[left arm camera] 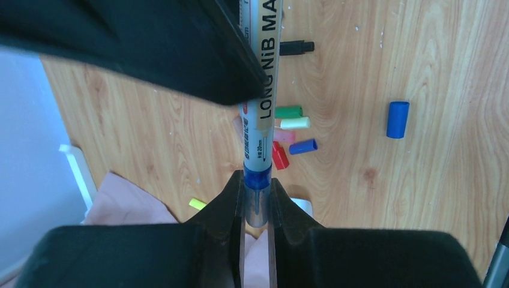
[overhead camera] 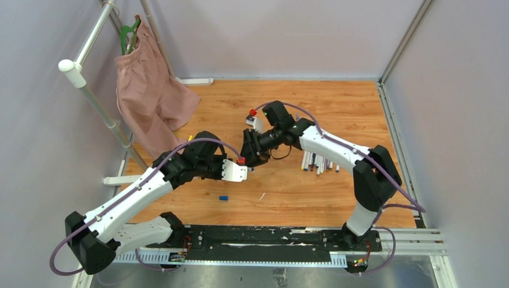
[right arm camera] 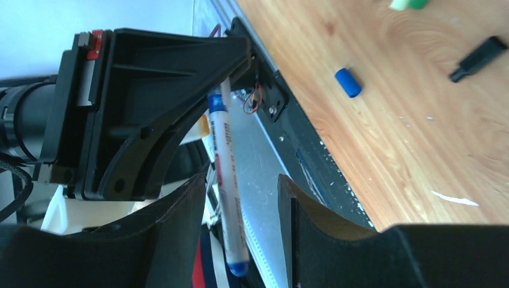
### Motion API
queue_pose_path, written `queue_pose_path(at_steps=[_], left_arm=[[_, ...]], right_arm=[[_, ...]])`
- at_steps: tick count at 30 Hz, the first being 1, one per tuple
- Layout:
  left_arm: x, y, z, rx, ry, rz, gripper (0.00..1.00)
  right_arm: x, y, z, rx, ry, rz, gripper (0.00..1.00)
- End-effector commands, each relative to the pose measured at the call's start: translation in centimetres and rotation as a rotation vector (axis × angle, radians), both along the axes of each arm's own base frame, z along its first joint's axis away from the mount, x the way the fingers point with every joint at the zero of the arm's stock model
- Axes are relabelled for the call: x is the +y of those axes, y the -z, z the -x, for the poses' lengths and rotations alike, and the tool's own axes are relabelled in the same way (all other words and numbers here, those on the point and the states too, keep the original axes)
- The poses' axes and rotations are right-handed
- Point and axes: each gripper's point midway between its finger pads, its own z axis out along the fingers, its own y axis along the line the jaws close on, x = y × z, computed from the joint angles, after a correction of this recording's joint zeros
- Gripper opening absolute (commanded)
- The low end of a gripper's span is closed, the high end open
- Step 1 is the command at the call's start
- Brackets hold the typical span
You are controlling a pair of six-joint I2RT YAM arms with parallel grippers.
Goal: Open the pen caps
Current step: Adjust the pen.
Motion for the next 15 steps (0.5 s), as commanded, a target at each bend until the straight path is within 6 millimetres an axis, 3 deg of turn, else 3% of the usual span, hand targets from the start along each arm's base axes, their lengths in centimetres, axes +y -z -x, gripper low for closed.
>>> queue_pose_path(at_steps=[1,7,15], left_arm=[[0.6,1.2,0.4,-0.003,0.032,-0.064,0.00],[0.8,1.7,0.8,0.004,0.041,-0.076,0.00],[0.7,1.3,0.9,0.008,0.041,-0.067,0.00]], right_arm=[[2.0,-1.2,2.8,0.054,-0.148,-0.066,0.52],[3.7,-0.1,3.7,0.095,-0.204,-0.062,0.47],[3.5,0.8,4.7,0.127,-0.242,-0.069,0.18]])
